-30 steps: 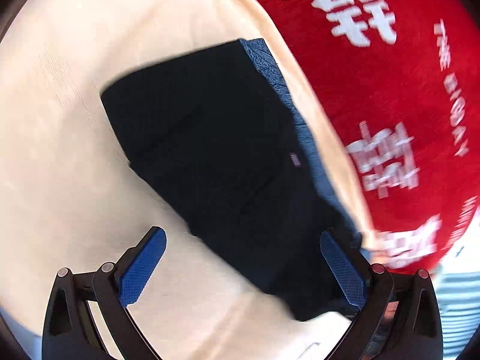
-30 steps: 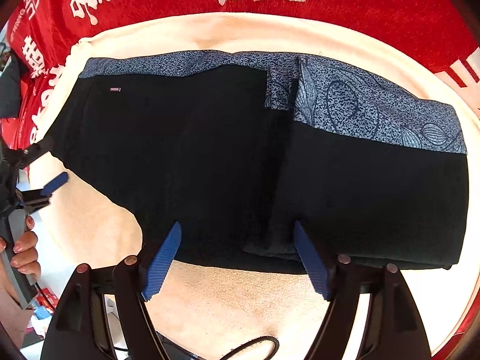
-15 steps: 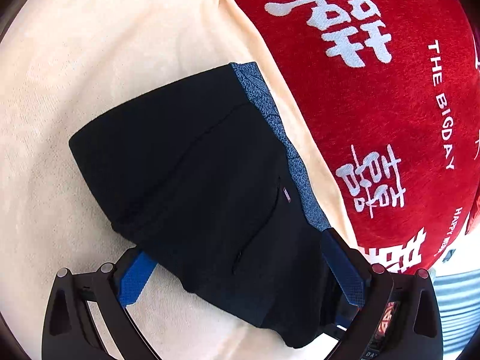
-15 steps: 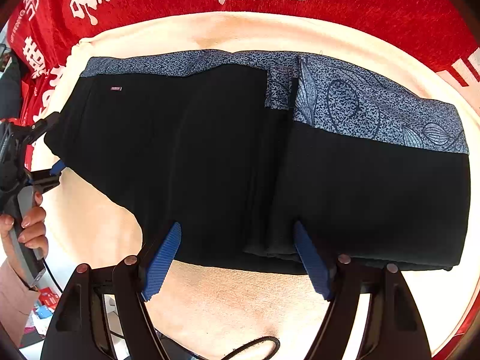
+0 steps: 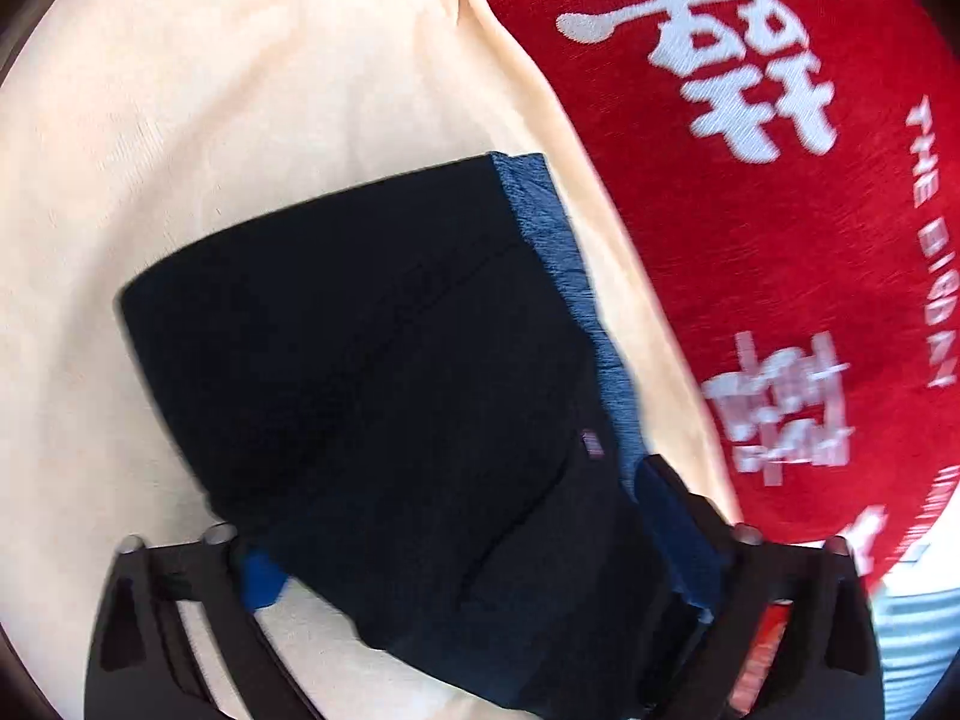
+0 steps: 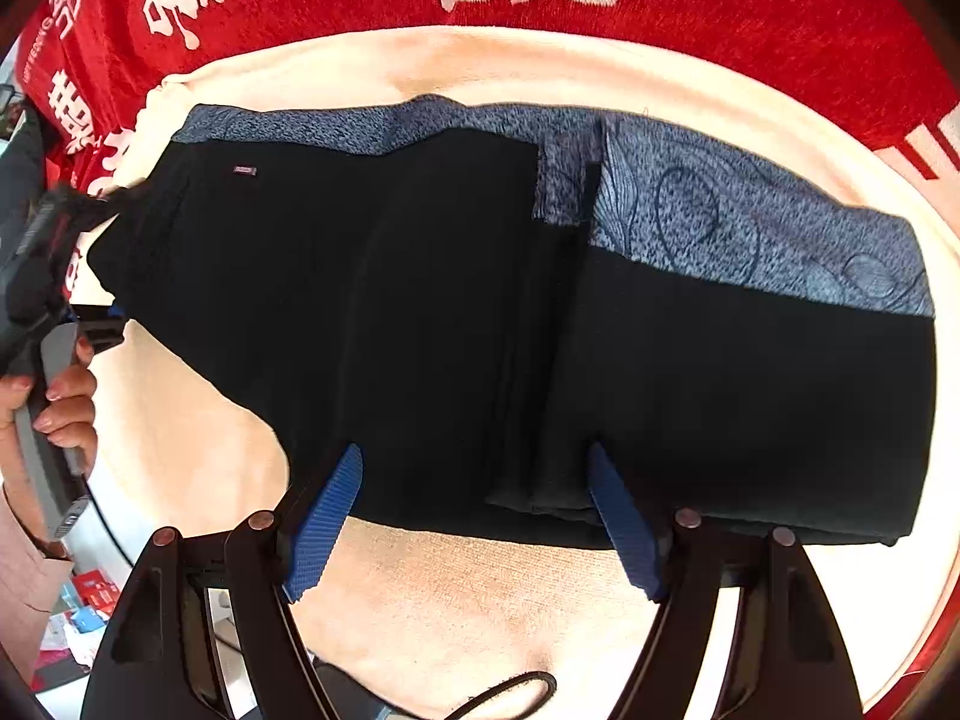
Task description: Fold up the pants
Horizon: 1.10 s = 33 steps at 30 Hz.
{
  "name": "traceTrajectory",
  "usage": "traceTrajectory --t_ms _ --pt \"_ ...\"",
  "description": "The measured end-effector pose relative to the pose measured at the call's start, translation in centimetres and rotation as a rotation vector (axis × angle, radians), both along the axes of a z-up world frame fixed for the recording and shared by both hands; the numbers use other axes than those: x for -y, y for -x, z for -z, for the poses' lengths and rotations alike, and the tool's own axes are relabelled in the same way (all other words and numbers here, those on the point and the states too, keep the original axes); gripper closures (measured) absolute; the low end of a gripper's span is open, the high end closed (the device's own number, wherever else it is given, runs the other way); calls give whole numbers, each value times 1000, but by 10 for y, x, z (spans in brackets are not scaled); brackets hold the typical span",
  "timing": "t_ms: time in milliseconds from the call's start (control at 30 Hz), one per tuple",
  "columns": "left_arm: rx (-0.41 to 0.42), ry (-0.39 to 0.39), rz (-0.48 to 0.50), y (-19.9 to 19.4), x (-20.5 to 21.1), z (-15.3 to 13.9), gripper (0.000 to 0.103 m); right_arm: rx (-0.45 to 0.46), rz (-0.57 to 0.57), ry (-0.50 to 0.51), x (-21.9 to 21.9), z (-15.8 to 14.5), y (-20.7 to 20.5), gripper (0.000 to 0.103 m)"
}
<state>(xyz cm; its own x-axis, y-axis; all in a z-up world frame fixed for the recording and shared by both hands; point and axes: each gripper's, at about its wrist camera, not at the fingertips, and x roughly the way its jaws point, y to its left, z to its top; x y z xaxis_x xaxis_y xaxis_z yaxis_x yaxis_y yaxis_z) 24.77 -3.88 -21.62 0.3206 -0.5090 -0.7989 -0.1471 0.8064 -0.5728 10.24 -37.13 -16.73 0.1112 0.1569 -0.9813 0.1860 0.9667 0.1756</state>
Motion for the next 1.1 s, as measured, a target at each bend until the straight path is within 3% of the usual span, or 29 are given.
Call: traceTrajectory --t_ms 33,100,167,300,400,633,800,833,867,900,967,1100 --pt "18 -93 20 1 8 -5 39 10 5 -1 1 -7 -2 23" --pt "52 -227 78 3 18 -10 65 63 17 -26 3 -30 -11 23" --pt "134 -333 163 9 32 -21 68 99 12 -55 3 -48 -22 23" --pt "364 -642 386 42 80 -40 70 110 -45 -205 -11 -74 -76 23" --pt "478 -781 504 67 106 -41 70 90 -116 -316 -36 -80 -120 20" --pt "524 -851 581 77 113 -36 70 -80 -371 -457 -145 -54 -211 20" --pt "529 -851 582 79 110 -38 70 -196 -480 -359 -194 -16 -221 20" --pt "532 -853 583 79 111 -38 70 -210 -489 -340 -197 -9 -218 27" --pt "534 -854 585 79 111 -39 70 -219 -494 -326 -199 -6 -220 48" --pt "526 -853 588 79 112 -39 70 -225 -489 -307 -198 -1 -217 79" --pt "517 -844 590 80 112 -42 70 -180 -451 -326 -185 -6 -209 84" --pt "605 -832 635 96 128 -68 70 -61 -368 -432 -147 -40 -193 84"
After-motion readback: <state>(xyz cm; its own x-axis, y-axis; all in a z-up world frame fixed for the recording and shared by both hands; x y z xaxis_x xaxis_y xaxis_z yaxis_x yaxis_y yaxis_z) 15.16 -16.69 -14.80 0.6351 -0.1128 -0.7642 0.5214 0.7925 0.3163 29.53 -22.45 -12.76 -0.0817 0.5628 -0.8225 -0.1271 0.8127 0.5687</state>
